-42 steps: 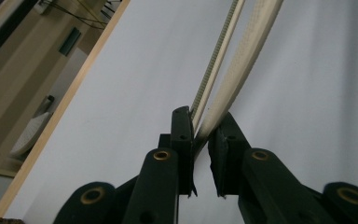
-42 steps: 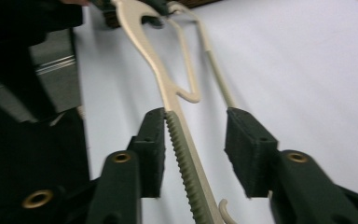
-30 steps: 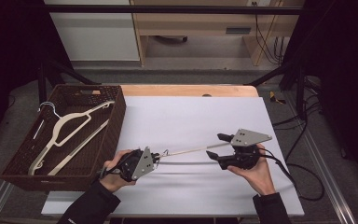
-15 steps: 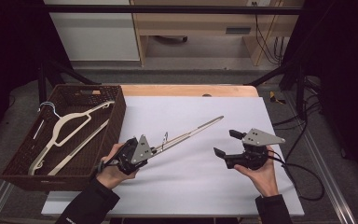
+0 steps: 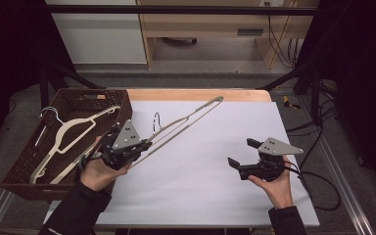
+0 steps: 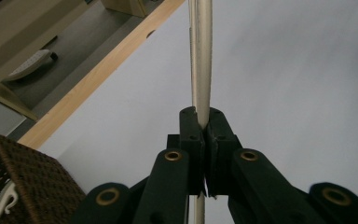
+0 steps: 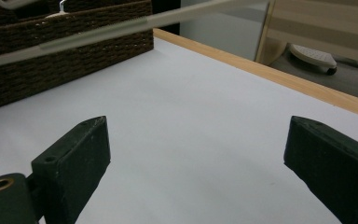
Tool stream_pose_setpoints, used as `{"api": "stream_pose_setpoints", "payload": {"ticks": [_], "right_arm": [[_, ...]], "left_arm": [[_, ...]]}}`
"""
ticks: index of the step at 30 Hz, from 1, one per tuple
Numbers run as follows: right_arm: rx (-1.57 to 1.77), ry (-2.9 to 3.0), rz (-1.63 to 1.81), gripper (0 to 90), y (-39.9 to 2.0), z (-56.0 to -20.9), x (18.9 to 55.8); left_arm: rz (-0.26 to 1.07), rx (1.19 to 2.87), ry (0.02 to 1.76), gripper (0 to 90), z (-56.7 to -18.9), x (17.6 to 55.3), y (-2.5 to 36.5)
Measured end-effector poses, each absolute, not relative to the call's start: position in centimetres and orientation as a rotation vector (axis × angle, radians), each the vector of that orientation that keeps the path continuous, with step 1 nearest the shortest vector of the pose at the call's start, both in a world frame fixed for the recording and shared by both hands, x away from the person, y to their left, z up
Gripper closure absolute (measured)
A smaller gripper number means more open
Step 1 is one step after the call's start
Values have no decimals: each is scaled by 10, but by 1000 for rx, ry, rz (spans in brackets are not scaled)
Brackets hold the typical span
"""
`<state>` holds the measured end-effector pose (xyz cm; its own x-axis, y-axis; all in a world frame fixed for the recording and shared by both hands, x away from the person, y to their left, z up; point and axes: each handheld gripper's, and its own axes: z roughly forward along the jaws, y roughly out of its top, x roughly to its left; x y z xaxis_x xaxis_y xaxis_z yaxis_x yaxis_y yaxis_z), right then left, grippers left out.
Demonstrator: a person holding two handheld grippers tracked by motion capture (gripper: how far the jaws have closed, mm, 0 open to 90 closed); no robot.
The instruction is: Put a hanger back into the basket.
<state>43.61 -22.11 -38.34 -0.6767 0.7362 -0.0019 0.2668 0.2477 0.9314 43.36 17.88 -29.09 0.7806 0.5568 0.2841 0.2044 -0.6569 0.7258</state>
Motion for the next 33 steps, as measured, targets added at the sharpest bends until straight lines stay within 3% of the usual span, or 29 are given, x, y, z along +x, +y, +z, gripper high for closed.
{"api": "stream_pose_setpoints", "payload": {"ticks": [6, 11, 22, 33], "right_arm": [[934, 2081, 1425, 64, -224, -384, 435], [951, 2075, 1426, 62, -228, -384, 434], [958, 2065, 1435, 60, -233, -383, 433], [968, 2065, 1431, 59, -234, -382, 433]], "left_arm": [[623, 2236, 594, 872, -266, 436, 194], [528, 2162, 644, 872, -251, 443, 215], [647, 2178, 704, 872, -217, 440, 258], [687, 2212, 811, 871, -229, 462, 318]]}}
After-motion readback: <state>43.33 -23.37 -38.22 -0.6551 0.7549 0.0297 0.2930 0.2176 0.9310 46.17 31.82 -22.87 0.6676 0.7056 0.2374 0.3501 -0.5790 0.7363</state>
